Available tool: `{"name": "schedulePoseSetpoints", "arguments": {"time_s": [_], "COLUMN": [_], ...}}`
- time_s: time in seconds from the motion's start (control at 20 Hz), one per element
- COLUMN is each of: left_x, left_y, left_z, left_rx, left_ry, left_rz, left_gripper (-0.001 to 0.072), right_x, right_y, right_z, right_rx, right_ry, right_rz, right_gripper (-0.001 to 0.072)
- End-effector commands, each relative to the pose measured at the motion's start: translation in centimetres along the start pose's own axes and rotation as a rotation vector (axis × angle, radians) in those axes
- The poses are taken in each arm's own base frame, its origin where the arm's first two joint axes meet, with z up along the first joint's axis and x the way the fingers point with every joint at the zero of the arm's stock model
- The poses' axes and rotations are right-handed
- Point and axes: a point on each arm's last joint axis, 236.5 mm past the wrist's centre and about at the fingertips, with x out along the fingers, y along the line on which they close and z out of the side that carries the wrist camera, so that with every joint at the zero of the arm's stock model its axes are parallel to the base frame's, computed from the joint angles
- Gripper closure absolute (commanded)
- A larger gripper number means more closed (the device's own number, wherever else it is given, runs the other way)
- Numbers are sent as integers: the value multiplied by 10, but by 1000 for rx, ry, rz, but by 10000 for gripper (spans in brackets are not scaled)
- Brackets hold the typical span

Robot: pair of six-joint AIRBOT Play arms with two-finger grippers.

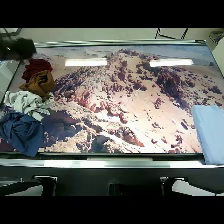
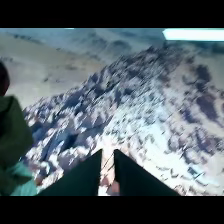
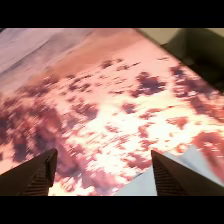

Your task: Fold the clothes and pants, and hang the long-sleeved shirts on hangers.

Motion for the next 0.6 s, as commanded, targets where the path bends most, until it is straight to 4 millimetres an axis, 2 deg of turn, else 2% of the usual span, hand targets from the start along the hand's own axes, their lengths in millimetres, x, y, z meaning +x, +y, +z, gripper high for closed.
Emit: {"name": "schedulePoseSetpoints", "arguments": {"time_s": [0.0, 0.05, 0.1, 0.15, 0.2, 0.3, 0.55], "left_x": [34, 36, 40, 45, 51, 54, 55], "left_y": [26, 17, 6, -3, -5, -3, 0], "left_z": [-130, -167, -189, -200, -203, -204, -207], "left_rx": [12, 66, 70, 52, 25, 2, 13], "left_ry": [547, 682, 723, 686, 619, 544, 555], "left_rz": [149, 88, 37, 6, 6, 11, 23], "left_gripper": [-2, -4, -3, -3, -3, -3, -3], "right_x": [32, 38, 42, 46, 51, 57, 57], "right_y": [112, 118, 120, 117, 113, 105, 103], "right_z": [-134, -185, -218, -238, -248, -249, -249], "right_rx": [-182, -222, -255, -280, -295, -323, -331], "right_ry": [469, 650, 755, 804, 814, 796, 797], "right_rz": [149, 143, 126, 96, 53, -22, -25], "right_gripper": [20, 21, 21, 21, 20, 22, 24]}}
